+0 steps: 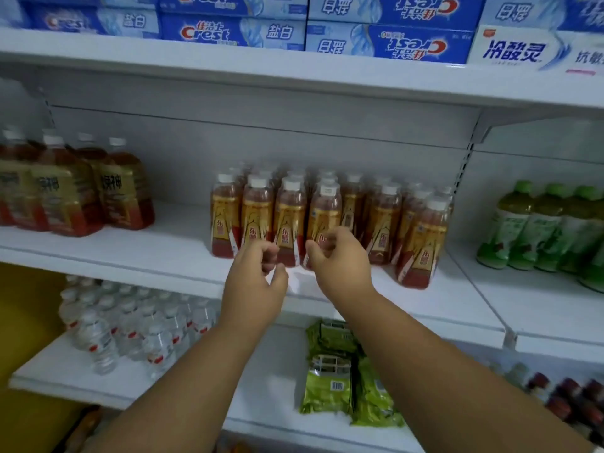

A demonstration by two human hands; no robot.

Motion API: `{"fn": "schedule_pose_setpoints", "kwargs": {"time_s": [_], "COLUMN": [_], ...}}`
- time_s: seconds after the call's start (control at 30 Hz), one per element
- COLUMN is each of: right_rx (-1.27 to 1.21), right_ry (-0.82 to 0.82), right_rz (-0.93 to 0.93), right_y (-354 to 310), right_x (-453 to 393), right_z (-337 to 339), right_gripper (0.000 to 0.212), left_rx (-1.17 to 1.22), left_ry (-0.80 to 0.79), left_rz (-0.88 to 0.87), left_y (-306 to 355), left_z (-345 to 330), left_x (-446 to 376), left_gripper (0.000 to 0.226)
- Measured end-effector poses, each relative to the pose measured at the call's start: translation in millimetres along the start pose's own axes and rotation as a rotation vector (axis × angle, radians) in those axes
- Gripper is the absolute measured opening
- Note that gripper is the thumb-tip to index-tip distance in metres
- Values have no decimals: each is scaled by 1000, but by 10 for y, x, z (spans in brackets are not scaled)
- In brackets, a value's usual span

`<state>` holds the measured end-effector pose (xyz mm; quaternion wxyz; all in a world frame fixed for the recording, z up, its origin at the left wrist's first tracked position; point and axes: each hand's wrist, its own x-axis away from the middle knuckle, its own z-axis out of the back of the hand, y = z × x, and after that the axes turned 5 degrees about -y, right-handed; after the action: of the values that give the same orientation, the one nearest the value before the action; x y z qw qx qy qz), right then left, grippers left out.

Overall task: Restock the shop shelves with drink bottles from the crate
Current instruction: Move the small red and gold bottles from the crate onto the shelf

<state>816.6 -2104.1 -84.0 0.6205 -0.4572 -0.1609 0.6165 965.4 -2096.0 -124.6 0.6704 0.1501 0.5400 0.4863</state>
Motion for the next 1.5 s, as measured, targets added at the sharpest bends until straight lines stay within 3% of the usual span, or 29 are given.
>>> {"fn": "schedule_pose_setpoints", "kwargs": {"time_s": [0.1, 0.2, 0.33, 0.53, 0.7, 0.9, 1.03, 1.2, 1.5], "right_rx": [-71, -90, -45, -28, -16, -76, -34, -35, -23], "right_ry": [32, 52, -36, -122, -186, -327, -468, -511, -520], "right_rz": [57, 74, 47, -21, -77, -186, -252, -410, -742], "right_y": [-332, -567, -701, -674, -525, -278, 221, 1069, 3218], "right_x": [569, 1172, 1860, 2417, 2710, 3184, 3559, 3988, 4825], "right_z": [-77, -130, -112, -51, -142, -362, -523, -830, -2137], "right_gripper": [10, 12, 14, 15, 16, 20, 18, 16, 18], "left_rx": [18, 73, 142, 90, 61, 25, 45, 35, -47], "left_ry": [-12, -20, -69, -188, -223, -274, -295, -411, -595], "left_rz": [-40, -44, 25, 103, 110, 212, 341, 457, 780], "left_y": [112, 200, 255, 232, 187, 17, -242, -748, -2535], "left_z": [388, 763, 1093, 1196, 1239, 1258, 943, 406, -754], "left_x": [272, 642, 1144, 1665, 2026, 2554, 3042, 3734, 5171], "left_gripper": [27, 18, 17, 28, 14, 18, 9, 14, 22]}}
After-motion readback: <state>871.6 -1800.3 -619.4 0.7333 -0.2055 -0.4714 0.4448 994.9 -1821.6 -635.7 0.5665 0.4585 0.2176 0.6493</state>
